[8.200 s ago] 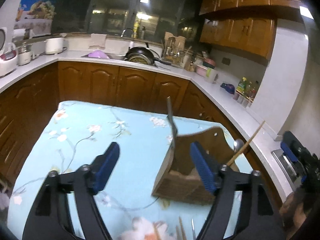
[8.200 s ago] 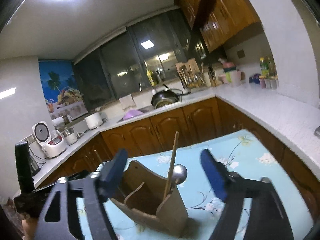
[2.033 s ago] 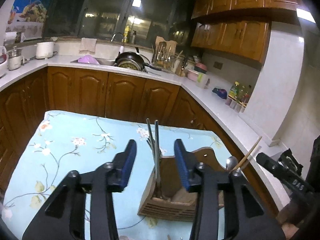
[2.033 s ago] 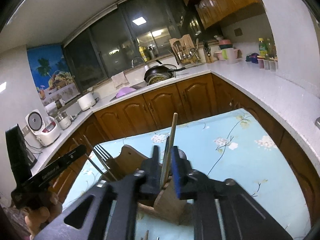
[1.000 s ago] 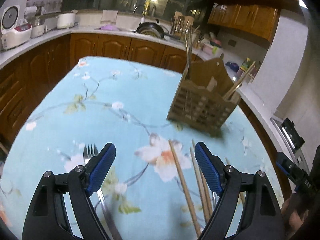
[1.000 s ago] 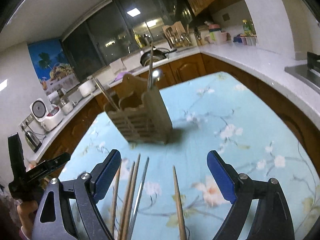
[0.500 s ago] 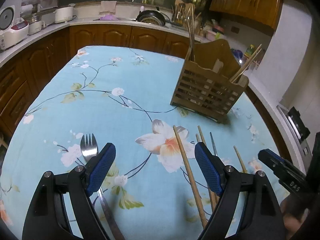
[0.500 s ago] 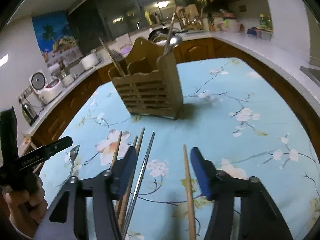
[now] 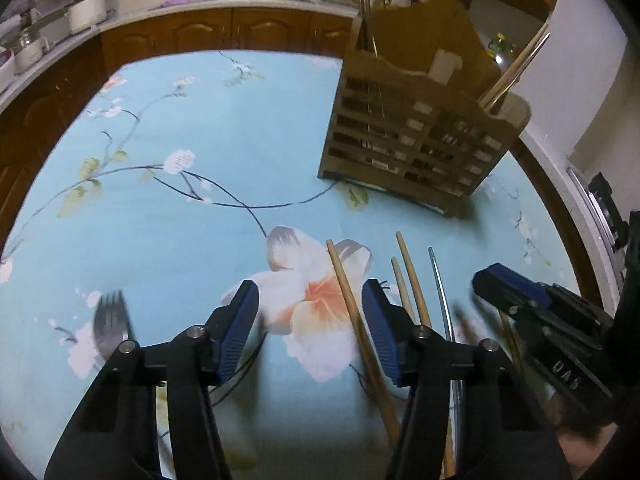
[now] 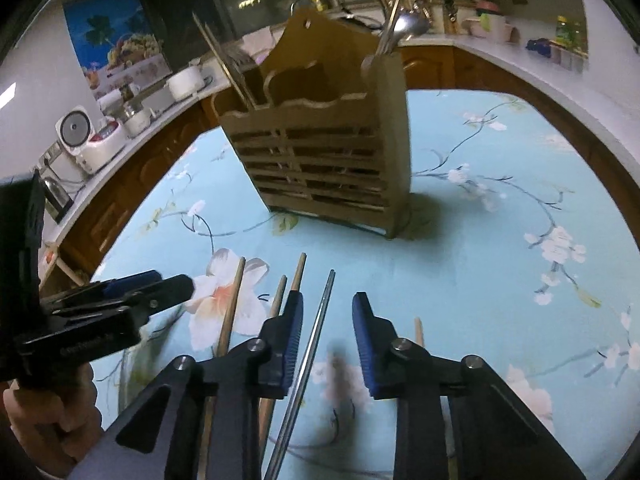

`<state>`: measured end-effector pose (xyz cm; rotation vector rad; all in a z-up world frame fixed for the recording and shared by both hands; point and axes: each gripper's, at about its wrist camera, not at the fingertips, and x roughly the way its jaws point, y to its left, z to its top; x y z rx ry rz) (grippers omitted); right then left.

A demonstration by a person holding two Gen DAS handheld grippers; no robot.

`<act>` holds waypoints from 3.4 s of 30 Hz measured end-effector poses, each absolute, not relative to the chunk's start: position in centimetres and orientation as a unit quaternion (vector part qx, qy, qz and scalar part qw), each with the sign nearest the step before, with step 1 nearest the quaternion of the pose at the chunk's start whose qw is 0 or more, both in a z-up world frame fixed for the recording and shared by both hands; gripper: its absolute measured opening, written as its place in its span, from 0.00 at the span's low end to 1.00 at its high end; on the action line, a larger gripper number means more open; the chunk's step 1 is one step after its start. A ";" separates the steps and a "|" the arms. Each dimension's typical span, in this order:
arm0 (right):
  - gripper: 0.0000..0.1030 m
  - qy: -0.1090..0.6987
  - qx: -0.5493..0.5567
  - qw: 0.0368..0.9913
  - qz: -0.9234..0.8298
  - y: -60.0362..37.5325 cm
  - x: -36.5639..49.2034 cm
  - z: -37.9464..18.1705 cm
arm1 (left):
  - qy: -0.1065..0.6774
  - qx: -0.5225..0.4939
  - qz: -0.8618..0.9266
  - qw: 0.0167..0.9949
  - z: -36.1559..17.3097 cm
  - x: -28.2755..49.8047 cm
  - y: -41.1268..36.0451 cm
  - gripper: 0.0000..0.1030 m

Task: Organize utensils
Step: 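Grasp a wooden chopstick with the left tool while the right tool grasps a metal skewer, then lift and carry the chopstick and skewer over the wooden holder and lower them in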

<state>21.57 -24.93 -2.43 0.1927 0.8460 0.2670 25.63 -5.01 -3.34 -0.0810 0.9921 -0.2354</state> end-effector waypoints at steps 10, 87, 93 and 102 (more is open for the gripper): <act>0.19 0.442 0.053 0.885 0.137 -23.1 24.3 -5.4 | 0.494 0.011 -0.117 0.861 -5.5 27.6 -7.5 0.35; 0.03 0.254 0.119 0.951 0.130 -29.0 15.6 10.1 | 0.291 -0.072 -0.167 0.939 11.5 18.2 -0.9 0.05; 0.03 0.247 0.118 0.953 0.129 -29.2 15.8 10.9 | 0.279 -0.071 -0.168 0.943 12.6 18.6 -1.1 0.05; 0.03 0.223 0.115 0.960 0.126 -29.7 17.0 13.3 | 0.246 -0.071 -0.169 0.952 15.8 20.2 -1.5 0.05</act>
